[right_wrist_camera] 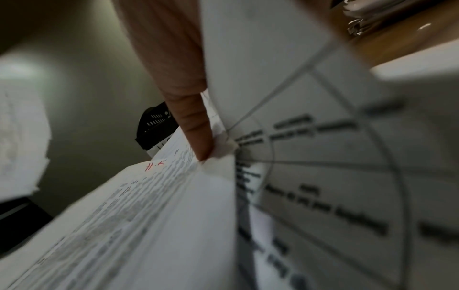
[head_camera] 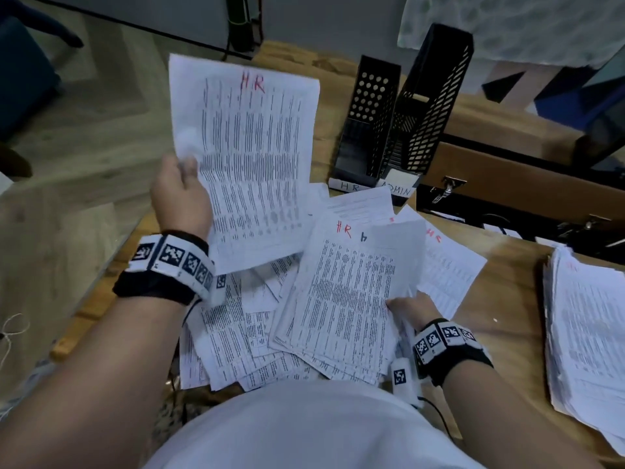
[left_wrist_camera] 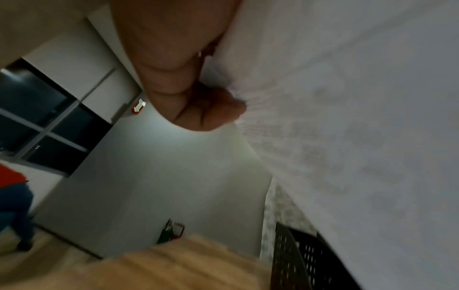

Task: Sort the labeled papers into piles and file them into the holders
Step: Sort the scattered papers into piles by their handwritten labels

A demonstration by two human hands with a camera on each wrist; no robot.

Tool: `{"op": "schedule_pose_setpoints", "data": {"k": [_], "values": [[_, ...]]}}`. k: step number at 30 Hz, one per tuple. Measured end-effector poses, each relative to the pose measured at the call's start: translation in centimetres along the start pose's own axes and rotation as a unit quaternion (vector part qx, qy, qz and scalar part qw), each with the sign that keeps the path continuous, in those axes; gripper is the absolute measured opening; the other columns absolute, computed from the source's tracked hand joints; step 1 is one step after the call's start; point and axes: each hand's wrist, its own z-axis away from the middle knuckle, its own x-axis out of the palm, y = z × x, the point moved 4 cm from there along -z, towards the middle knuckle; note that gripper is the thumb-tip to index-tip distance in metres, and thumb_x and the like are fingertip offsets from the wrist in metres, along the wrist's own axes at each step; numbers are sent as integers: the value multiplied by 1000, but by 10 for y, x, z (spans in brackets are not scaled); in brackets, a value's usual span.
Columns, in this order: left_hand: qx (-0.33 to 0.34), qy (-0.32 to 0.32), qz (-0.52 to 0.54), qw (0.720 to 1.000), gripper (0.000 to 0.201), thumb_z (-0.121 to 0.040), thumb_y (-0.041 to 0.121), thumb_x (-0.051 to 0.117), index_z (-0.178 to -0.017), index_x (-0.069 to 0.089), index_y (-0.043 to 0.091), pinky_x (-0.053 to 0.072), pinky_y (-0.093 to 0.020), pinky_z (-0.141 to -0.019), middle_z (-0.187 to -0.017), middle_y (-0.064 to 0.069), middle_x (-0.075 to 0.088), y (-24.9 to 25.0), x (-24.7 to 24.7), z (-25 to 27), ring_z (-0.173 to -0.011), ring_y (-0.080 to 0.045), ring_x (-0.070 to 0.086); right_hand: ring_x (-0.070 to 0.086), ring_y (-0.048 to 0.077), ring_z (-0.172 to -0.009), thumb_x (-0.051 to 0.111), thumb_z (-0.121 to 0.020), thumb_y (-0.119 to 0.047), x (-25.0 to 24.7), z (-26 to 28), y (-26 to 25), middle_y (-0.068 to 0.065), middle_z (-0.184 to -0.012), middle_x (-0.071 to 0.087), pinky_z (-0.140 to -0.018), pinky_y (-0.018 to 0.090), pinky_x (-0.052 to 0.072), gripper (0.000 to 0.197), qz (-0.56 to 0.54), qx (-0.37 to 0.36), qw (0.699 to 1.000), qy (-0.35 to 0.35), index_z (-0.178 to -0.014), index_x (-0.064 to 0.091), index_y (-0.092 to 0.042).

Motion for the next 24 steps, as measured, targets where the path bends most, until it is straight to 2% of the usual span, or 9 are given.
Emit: {"op": "schedule_pose_setpoints", "data": {"k": [2, 5, 9, 12, 14, 16, 18, 21, 24], "values": [[10, -29, 2, 1000, 26, -101, 31, 39, -94, 51, 9, 34, -24, -58, -83, -1, 52, 14, 6, 0, -76, -16, 46, 61, 21, -68, 61, -87, -6, -1, 7, -5, 8, -79, 64, -56, 25, 47, 7, -21, -15, 1000, -2, -93, 59, -4], [46, -120, -7, 992, 23, -99, 30, 41, -95, 53, 11, 49, -33, -68, -89, -7, 62, 10, 38, 17, -79, -25, 58, 61, 22, -73, 58, -90, -9, 1, 9, -7, 10, -86, 65, -63, 28, 48, 23, -89, -40, 995, -10, -111, 61, 0], [93, -245, -102, 960, 22, -101, 21, 38, -95, 50, 3, 44, -33, -70, -83, -8, 56, -17, 87, 69, -76, -24, 54, 60, 23, -112, 42, -84, -76, 8, 6, -4, 1, -124, 64, -104, 43, 41, 72, -222, -31, 973, -48, -130, 56, -23], [102, -332, -198, 917, 17, -101, 20, 33, -97, 46, 9, 47, -36, -62, -79, -8, 57, -44, 109, 106, -70, -24, 56, 59, 21, -115, 53, -67, -86, 11, 5, -6, -8, -122, 64, -107, 46, 39, 76, -302, -32, 949, -83, -126, 56, -38], [124, -386, -245, 880, 9, -98, 12, 35, -92, 41, 12, 40, -30, -54, -73, -3, 51, -60, 120, 123, -69, -25, 56, 61, 24, -114, 74, -61, -72, 14, 10, -9, -3, -124, 64, -103, 48, 44, 86, -247, -34, 964, -90, -130, 58, -23], [131, -416, -264, 860, 3, -97, 12, 41, -95, 42, 14, 34, -27, -55, -79, 0, 49, -67, 128, 130, -78, -28, 57, 68, 25, -87, 84, -72, -34, 14, 10, -9, 8, -99, 71, -74, 35, 56, 56, -175, -34, 983, -47, -116, 64, -5], [110, -401, -272, 868, 20, -96, 23, 49, -113, 48, 13, 43, -32, -73, -106, -5, 52, -71, 129, 127, -103, -29, 53, 62, 21, -68, 74, -81, -8, 12, 9, -3, 9, -80, 66, -55, 26, 49, 23, -131, -12, 991, 3, -100, 64, 0], [22, -328, -299, 896, 46, -89, 33, 60, -130, 45, 15, 40, -41, -98, -134, -10, 42, -86, 119, 103, -124, -32, 38, 57, 26, -72, 66, -84, 0, -3, 2, 7, 15, -86, 65, -65, 28, 47, 11, -116, -2, 990, 79, -91, 57, -3], [-58, -288, -280, 914, 56, -87, 30, 64, -135, 42, 12, 37, -41, -103, -137, -14, 42, -101, 104, 87, -126, -35, 40, 56, 28, -81, 68, -84, -2, -18, -6, 18, 16, -92, 61, -72, 31, 44, 17, -134, 11, 986, 96, -97, 56, -3]]}}
